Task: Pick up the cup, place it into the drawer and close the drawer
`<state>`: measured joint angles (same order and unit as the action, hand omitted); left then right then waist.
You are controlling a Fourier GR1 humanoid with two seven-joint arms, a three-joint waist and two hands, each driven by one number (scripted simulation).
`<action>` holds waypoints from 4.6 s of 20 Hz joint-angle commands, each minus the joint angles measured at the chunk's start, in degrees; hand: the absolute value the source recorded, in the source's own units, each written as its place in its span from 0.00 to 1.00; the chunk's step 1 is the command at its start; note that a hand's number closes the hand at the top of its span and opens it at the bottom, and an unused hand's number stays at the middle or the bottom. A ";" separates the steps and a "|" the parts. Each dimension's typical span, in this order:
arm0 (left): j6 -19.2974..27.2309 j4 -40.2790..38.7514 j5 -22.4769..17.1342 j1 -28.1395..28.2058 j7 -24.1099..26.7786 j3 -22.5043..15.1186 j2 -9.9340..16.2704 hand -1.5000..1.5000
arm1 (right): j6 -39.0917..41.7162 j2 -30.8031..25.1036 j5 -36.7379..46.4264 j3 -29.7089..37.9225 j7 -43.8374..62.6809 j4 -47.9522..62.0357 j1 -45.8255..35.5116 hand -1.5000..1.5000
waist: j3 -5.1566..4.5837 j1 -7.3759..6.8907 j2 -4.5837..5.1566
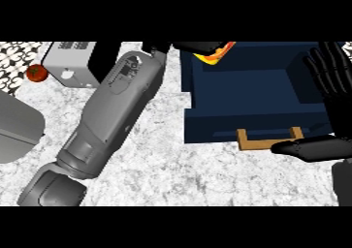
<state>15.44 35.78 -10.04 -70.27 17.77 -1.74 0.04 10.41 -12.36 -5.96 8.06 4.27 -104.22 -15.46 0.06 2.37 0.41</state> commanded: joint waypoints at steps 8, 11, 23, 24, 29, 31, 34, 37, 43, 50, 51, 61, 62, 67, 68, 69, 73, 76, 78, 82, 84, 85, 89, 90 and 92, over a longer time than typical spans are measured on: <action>3.02 -16.77 -5.71 -6.97 -4.81 -11.35 -0.04 1.00 | 2.19 -1.09 -2.66 0.60 -0.14 3.51 -5.47 0.00 | 0.07 4.45 1.29; 0.59 -18.16 -6.46 -7.44 -7.94 -14.83 -0.04 1.00 | 2.63 0.01 -2.21 -1.30 -0.81 1.41 -3.89 0.00 | 0.10 6.12 1.32; 0.75 -16.15 -14.35 -1.96 -0.80 -16.40 -0.04 0.00 | 7.51 2.37 -7.34 -6.16 0.52 2.81 -8.60 0.00 | 0.00 10.01 2.92; 0.86 -14.52 -16.36 -1.87 -1.07 -16.17 -0.04 0.00 | 9.06 2.60 -8.22 -7.80 1.29 3.10 -9.09 0.00 | -0.02 10.24 2.63; -2.06 -11.16 -21.61 -3.41 4.44 -14.10 -0.04 0.00 | 18.44 0.58 -13.58 -11.34 1.08 4.22 -8.09 1.00 | 0.00 8.44 2.12; -0.07 -10.77 -23.80 -3.38 6.22 -13.33 -0.04 0.00 | 21.19 -0.55 -13.50 -14.73 3.74 3.64 -6.50 1.00 | -0.04 8.17 1.73; 1.64 -12.09 -24.33 -2.79 9.62 -12.93 -0.04 0.00 | 25.58 -6.41 -8.28 -18.50 7.01 2.16 -5.74 1.00 | -0.11 6.70 1.42; 2.00 -13.84 -25.21 -2.65 10.64 -12.46 -0.04 0.00 | 28.35 -11.01 -4.81 -18.07 6.62 2.17 -2.76 0.00 | -0.02 4.54 1.10; 2.37 -13.26 -28.12 -0.55 12.42 -13.17 -0.04 0.00 | 21.38 -11.09 15.16 -22.36 2.37 3.19 -1.28 0.00 | 0.02 1.16 0.46; -1.56 -9.69 -28.22 3.29 12.58 -11.44 1.02 0.00 | 11.96 -5.99 29.76 -28.73 -4.77 22.91 -2.86 0.00 | -0.01 -3.81 -0.09; -3.33 -8.94 -28.14 7.73 15.51 -11.82 0.56 0.00 | 10.45 -5.25 31.63 -30.08 -5.95 25.01 -2.35 0.00 | -0.02 -4.35 -0.10; -7.02 -1.13 -29.00 13.33 12.43 -10.62 7.49 0.00 | 1.44 -2.54 37.14 -24.58 -21.18 60.90 -18.52 1.00 | 0.13 -7.46 0.46; -6.69 -0.43 -28.50 13.44 12.76 -11.48 5.97 0.00 | 2.04 -3.81 34.98 -21.39 -23.44 62.36 -21.88 1.00 | 0.16 -7.68 0.58; -10.40 2.72 -29.13 18.38 12.29 -11.25 10.10 0.00 | -1.98 -5.29 32.94 -15.43 -27.08 69.63 -28.28 1.00 | 0.21 -10.14 0.86; -10.77 3.88 -29.13 18.97 12.16 -12.11 8.32 0.00 | -1.31 -5.73 32.49 -14.42 -26.76 71.69 -30.66 1.00 | 0.22 -10.62 0.97; -10.61 3.81 -29.19 17.61 11.13 -11.66 9.40 0.00 | -1.82 -6.47 32.29 -13.50 -28.11 73.43 -31.89 1.00 | 0.25 -10.35 1.34; -13.15 5.48 -29.49 20.23 10.23 -12.22 10.74 0.00 | -3.97 -8.55 30.86 -9.96 -26.34 76.59 -35.89 1.00 | 0.26 -11.98 1.72; -12.19 5.44 -29.15 20.14 10.54 -12.14 10.66 0.00 | -1.49 -10.68 29.42 -8.52 -25.53 77.28 -38.07 1.00 | 0.24 -12.22 2.25; -13.48 6.44 -29.00 20.68 10.11 -12.57 11.71 0.00 | -0.39 -11.85 28.55 -7.84 -25.41 76.81 -38.48 1.00 | 0.24 -13.22 2.12; -14.39 7.53 -28.77 21.77 10.22 -13.12 12.03 0.00 | 1.89 -14.04 27.26 -7.01 -25.12 76.08 -38.37 1.00 | 0.23 -14.05 2.10; -15.77 7.49 -29.05 23.02 10.38 -13.35 11.84 0.00 | 2.86 -14.53 26.77 -6.91 -25.27 75.01 -38.93 1.00 | 0.12 -14.38 2.40; -15.46 8.13 -29.56 22.18 9.80 -12.68 12.32 0.00 | 2.88 -14.59 26.20 -6.43 -25.24 74.87 -38.55 1.00 | 0.17 -14.47 2.09; -15.79 8.60 -29.45 22.18 9.65 -12.88 12.41 0.00 | 4.98 -14.97 24.85 -6.00 -24.71 73.38 -38.97 1.00 | 0.12 -15.18 2.17; -16.02 8.27 -29.59 23.18 9.66 -13.34 11.21 0.00 | 5.64 -15.50 24.46 -5.74 -24.76 73.21 -38.81 1.00 | 0.09 -14.45 2.45; -16.72 8.50 -29.48 24.04 10.37 -13.19 12.11 0.00 | 6.48 -16.08 24.01 -5.64 -25.14 72.58 -38.14 1.00 | 0.07 -15.07 2.59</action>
<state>-0.56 43.91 -39.48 -47.18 27.78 -14.83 11.94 24.27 -21.72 17.40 -2.48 -25.41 -33.38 -43.34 1.16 -10.67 2.22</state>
